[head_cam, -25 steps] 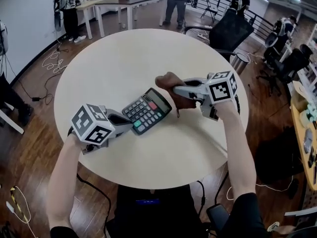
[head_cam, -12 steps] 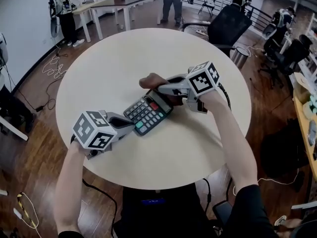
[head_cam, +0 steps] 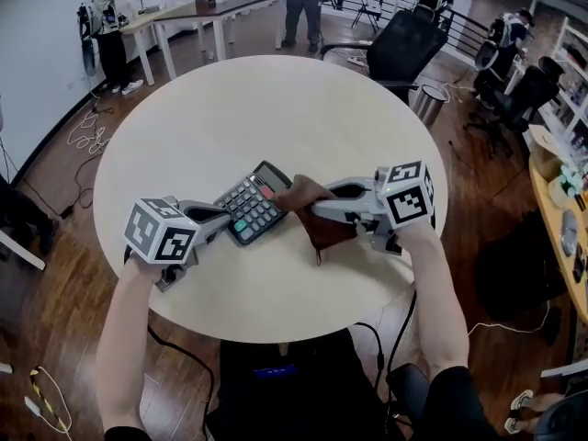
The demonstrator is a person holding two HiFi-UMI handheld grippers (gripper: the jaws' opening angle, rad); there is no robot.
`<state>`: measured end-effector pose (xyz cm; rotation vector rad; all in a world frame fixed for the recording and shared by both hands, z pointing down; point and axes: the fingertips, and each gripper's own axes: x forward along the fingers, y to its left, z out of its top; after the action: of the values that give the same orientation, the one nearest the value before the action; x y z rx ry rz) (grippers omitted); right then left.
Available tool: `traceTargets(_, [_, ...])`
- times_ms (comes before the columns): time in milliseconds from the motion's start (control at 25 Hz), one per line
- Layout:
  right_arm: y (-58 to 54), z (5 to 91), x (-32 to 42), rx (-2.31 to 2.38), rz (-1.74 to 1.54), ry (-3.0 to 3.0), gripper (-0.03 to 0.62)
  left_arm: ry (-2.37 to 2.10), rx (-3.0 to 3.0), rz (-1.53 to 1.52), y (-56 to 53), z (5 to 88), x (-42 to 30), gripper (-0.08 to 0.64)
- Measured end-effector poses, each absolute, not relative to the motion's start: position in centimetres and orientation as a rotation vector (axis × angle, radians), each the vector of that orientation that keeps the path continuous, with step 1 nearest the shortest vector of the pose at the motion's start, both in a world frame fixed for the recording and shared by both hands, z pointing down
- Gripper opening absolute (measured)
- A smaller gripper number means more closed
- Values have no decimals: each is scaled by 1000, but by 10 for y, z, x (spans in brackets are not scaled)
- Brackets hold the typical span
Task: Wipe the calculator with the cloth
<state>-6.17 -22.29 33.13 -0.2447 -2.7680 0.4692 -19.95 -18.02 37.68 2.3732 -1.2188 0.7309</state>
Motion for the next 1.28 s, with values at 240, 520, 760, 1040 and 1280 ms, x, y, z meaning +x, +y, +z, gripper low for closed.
traceTargets(240, [-307, 340, -101, 237, 645, -2761, 77, -1185, 2166, 223, -199, 361, -221, 9])
traceTargets(520, [-274, 344, -105, 181, 733, -2763, 77, -1048, 1721, -390, -236, 356, -249, 3])
traceTargets(760, [-185, 342, -90, -62, 745, -2734, 77, -1051, 1729, -485, -258, 353, -258, -2])
traceTargets(1040, [-193, 319, -61, -43, 658, -2843, 77, -1407, 2322, 295, -238, 309, -223, 87])
traceTargets(1280, [-216, 287, -39, 65, 657, -2992, 77, -1661, 2571, 1459, -145, 326, -105, 250])
